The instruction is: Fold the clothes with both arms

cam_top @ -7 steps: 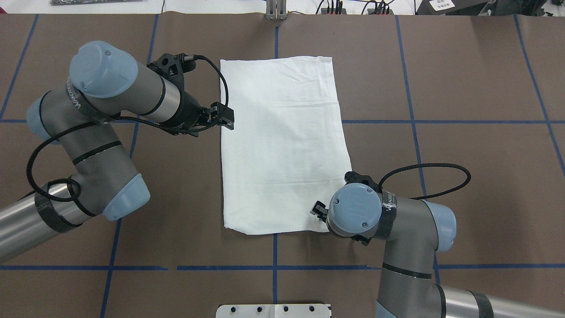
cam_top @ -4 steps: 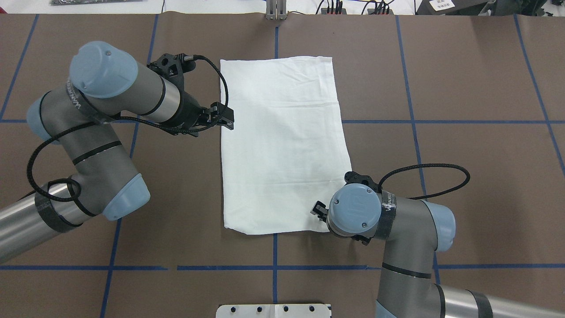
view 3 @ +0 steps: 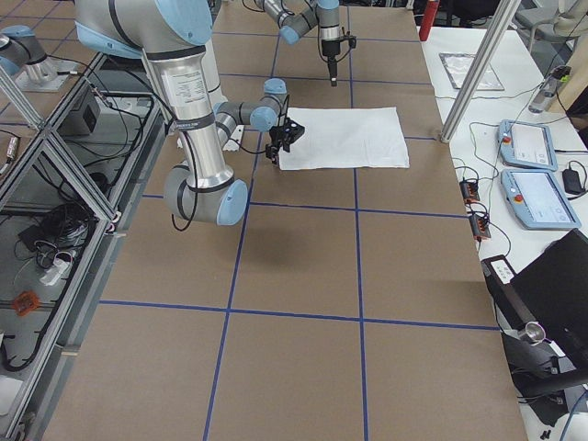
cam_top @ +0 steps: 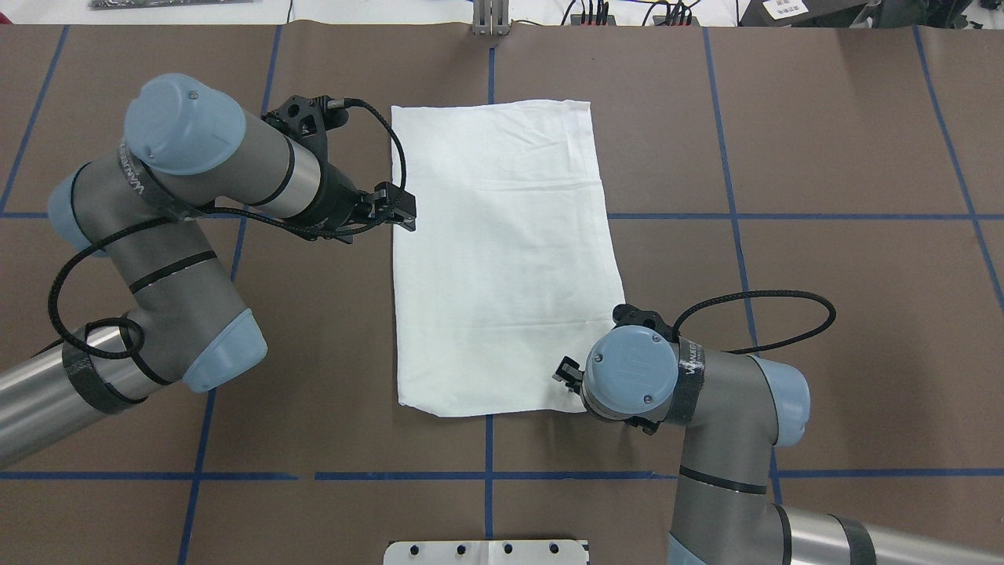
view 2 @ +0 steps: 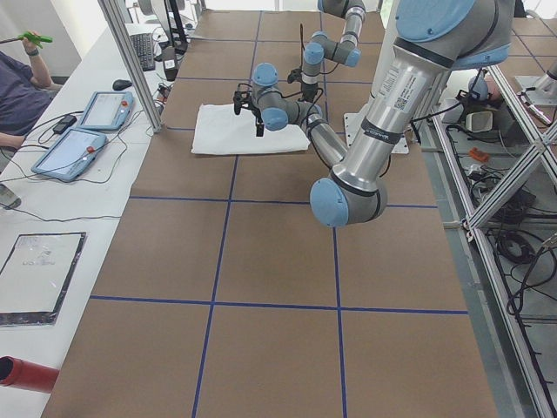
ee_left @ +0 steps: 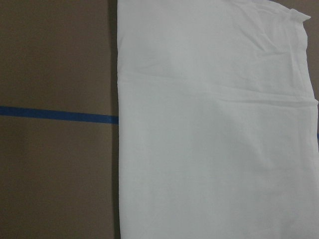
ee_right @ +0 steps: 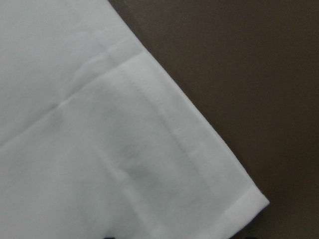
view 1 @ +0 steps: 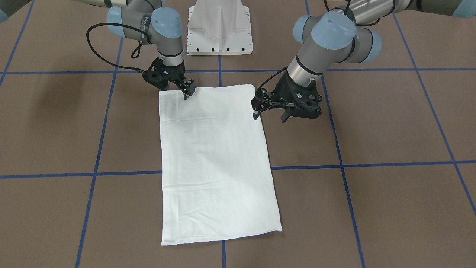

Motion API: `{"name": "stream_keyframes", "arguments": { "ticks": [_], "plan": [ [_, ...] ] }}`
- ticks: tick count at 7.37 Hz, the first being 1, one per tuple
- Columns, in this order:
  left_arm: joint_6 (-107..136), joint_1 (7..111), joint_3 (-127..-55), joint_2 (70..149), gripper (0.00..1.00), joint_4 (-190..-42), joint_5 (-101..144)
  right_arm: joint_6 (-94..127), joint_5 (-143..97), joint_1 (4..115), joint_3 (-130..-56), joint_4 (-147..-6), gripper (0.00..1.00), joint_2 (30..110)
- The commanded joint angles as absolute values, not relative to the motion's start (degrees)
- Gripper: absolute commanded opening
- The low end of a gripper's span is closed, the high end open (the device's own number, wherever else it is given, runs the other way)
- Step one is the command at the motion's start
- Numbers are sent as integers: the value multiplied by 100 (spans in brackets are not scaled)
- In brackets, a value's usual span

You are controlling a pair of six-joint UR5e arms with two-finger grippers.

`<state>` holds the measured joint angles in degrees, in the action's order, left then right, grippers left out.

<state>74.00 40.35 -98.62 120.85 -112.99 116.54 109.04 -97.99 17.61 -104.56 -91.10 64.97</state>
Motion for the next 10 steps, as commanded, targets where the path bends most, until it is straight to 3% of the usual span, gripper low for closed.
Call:
{"name": "stream_keyframes", "arguments": {
  "ticks": [1, 2, 4, 10],
  "plan": [
    [7392, 4034, -9861, 12085, 100, -11303, 11654, 10881, -9800, 1767, -10459, -9114, 27, 6495],
    [7392, 4025, -9853, 12094, 100, -11303, 11654, 10881, -9800, 1793, -10459, -9114, 14, 6469],
    [7383, 4025, -9844, 12094, 100, -11303, 11654, 10872, -9809, 1863, -10450, -9123, 3, 6346],
    [8063, 3921, -9948, 12059, 100, -11294, 11689, 10951, -9844, 1986, -10485, -9176, 0, 6188]
  ]
}}
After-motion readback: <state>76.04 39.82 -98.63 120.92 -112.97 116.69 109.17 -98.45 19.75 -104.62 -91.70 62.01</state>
